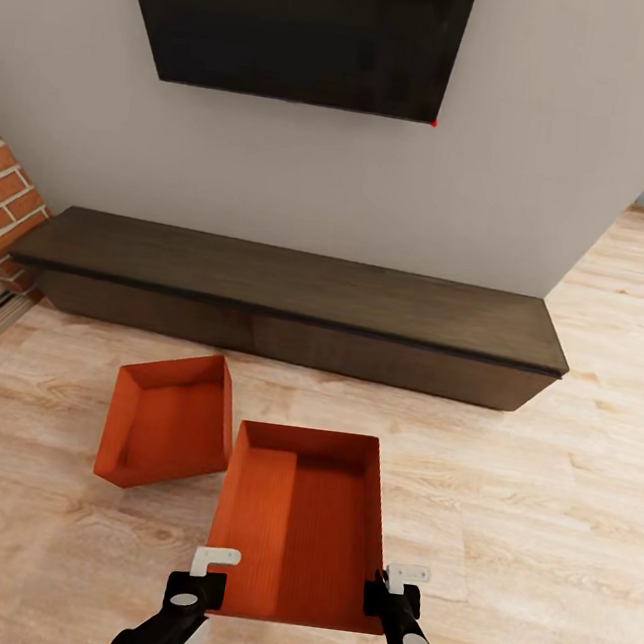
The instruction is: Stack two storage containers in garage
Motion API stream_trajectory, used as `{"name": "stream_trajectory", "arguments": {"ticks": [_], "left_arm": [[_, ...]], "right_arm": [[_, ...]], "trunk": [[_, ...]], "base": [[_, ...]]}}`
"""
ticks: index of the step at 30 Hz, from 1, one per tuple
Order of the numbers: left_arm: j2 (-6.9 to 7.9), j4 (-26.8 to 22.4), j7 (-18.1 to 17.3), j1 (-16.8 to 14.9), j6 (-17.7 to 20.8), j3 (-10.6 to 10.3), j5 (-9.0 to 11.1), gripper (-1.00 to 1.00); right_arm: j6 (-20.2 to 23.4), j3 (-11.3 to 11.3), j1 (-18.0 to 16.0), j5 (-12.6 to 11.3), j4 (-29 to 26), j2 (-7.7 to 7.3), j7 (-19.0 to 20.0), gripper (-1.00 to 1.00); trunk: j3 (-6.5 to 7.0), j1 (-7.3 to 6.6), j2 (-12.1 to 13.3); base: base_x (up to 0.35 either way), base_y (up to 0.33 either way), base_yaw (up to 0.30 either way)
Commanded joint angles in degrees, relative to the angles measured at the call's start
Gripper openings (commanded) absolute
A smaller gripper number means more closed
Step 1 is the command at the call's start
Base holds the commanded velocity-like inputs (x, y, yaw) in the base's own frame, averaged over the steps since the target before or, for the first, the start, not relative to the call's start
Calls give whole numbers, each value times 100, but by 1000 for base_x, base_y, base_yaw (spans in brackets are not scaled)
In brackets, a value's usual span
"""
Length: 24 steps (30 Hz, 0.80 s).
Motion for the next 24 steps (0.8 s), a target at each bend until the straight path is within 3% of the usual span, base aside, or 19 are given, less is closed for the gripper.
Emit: {"name": "stream_trajectory", "arguments": {"ticks": [1,7,24], "left_arm": [[33,20,103,3,10,-15,64,-100],[33,20,103,3,10,-15,64,-100],[33,29,95,3,10,-16,64,-100]], "right_arm": [[-269,-133,-9,-69,-9,-2,-49,-100],[-272,-135,-9,-69,-9,-2,-49,-100],[-272,-133,-9,-69,-9,-2,-41,-100]], "trunk": [[-3,-1,-2],[-3,-1,-2],[302,-374,680]], "base": [[-21,0,0],[-8,0,0],[0,0,0]]}}
